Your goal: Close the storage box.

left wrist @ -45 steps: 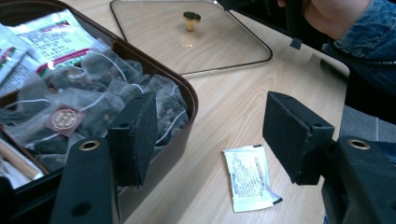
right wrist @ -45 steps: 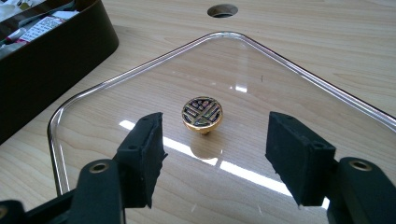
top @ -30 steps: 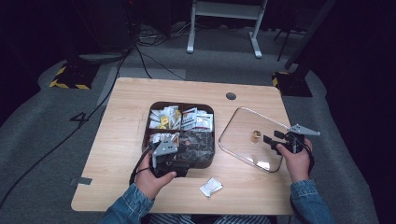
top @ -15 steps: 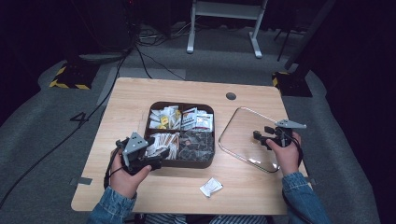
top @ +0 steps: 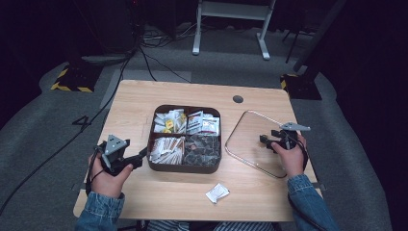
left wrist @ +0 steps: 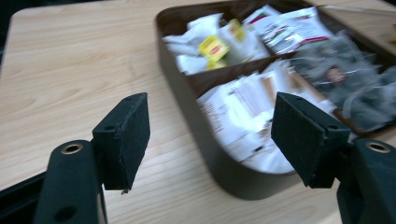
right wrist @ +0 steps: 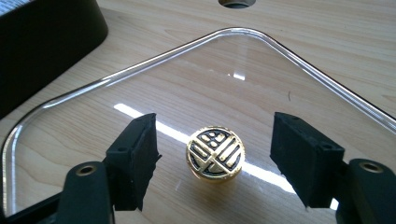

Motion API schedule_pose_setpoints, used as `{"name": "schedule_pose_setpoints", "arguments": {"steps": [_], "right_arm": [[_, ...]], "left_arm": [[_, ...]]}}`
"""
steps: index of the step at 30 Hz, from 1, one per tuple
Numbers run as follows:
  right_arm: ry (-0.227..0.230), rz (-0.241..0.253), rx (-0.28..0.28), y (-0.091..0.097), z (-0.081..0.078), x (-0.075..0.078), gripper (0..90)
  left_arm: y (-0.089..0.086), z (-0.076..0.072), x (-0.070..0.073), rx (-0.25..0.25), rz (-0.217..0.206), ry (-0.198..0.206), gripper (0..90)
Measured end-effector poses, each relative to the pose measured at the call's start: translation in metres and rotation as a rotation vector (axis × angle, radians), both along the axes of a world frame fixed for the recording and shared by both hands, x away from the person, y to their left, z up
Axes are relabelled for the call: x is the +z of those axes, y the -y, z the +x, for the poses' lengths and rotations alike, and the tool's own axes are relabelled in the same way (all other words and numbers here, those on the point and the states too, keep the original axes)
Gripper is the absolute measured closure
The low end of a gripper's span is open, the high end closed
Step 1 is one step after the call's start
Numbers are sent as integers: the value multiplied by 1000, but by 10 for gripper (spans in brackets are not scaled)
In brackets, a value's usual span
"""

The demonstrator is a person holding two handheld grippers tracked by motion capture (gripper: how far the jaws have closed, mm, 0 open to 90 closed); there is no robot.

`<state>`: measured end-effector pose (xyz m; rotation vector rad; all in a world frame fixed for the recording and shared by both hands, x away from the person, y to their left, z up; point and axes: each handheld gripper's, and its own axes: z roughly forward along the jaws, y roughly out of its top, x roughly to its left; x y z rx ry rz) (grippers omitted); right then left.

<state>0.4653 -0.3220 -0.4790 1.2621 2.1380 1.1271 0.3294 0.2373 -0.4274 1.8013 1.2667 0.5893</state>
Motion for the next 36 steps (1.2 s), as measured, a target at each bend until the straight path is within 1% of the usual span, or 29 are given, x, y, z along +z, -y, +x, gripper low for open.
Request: {"name": "schedule_pose_setpoints", "arguments": {"steps": [3,5,7,9,13,17,20,22,23,26,27,28,30,32,34,36], "right_arm": [[-5,-18,5,1,1,-4,364],[-5,-27,13,0,2,-7,395],[2,-40,27,-1,2,-9,423],[16,-56,43,-4,2,-11,437],[19,-74,60,-9,3,-17,469],[20,-84,58,-10,4,-20,498],[20,-103,59,-10,5,-20,523],[10,-113,58,-10,6,-20,532],[7,-108,57,-9,6,-20,538],[2,-101,41,-8,7,-20,550],[0,-98,37,-7,7,-20,582],[-9,-87,33,-8,7,-20,582],[-16,-78,32,-7,7,-20,584],[-17,-75,29,-6,7,-20,586],[-22,-69,14,-7,6,-20,588],[-20,-71,10,-7,6,-20,590]], "left_arm": [[-7,4,-7,25,7,-22,288],[-10,6,-13,46,10,-25,291],[-14,9,-17,57,9,-47,291],[-17,11,-21,63,11,-60,291],[-25,14,-30,91,23,-85,292],[-31,17,-39,119,24,-110,295],[-34,19,-44,125,32,-130,295],[-35,20,-47,129,32,-139,295],[-35,20,-48,130,38,-141,295],[-36,21,-51,130,39,-150,295],[-36,21,-52,130,43,-151,296],[-36,21,-53,128,42,-159,296],[-36,22,-55,130,48,-160,296],[-36,22,-57,131,48,-168,298],[-36,23,-60,134,52,-174,299],[-36,24,-61,139,64,-175,299]]}}
